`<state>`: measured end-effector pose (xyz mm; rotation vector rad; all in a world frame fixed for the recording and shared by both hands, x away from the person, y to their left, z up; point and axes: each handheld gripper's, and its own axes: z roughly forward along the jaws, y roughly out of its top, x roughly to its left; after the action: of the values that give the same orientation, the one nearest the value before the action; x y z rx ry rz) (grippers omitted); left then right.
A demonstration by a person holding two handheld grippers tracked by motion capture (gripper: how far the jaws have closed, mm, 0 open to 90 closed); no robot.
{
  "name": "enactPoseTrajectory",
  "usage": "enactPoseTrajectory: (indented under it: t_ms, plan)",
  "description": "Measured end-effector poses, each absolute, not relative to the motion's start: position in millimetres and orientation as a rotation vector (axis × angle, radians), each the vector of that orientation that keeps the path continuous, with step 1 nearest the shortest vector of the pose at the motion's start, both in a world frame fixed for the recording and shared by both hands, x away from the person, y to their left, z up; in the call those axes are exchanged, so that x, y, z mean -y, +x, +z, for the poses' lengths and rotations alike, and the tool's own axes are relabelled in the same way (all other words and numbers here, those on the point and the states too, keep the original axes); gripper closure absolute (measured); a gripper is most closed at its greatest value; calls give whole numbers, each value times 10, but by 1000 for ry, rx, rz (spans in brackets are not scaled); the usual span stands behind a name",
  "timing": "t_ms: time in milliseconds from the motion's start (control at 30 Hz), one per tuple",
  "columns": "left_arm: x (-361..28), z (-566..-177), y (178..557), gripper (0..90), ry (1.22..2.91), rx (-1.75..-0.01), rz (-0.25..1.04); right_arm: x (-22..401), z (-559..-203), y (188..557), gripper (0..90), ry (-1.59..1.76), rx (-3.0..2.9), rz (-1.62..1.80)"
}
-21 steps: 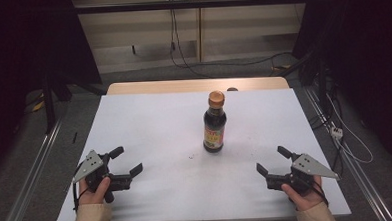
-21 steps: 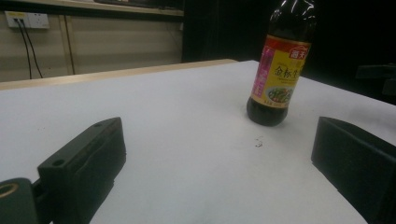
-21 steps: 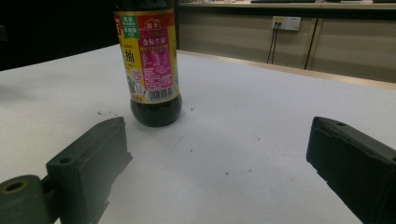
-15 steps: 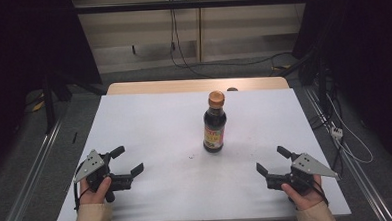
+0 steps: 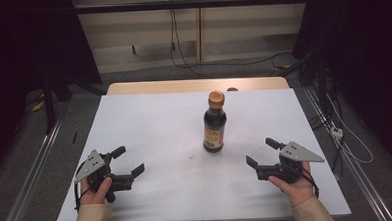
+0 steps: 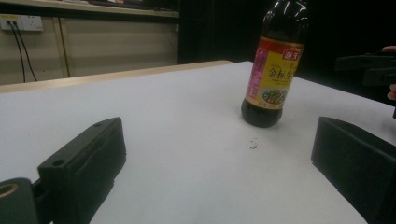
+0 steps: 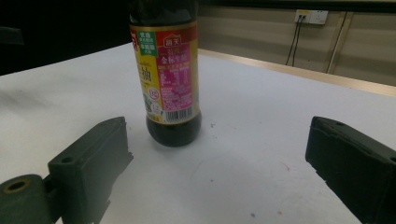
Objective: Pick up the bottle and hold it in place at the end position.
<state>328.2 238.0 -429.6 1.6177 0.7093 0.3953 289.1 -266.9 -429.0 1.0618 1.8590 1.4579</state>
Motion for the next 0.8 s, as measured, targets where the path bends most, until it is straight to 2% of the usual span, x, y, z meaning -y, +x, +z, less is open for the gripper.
enactPoseTrajectory:
  t_ms: [800]
  plan:
    - [-2375, -4297, 3277, 28, 1630, -709, 402, 2091, -4152, 3484, 85, 1019, -1981, 1469]
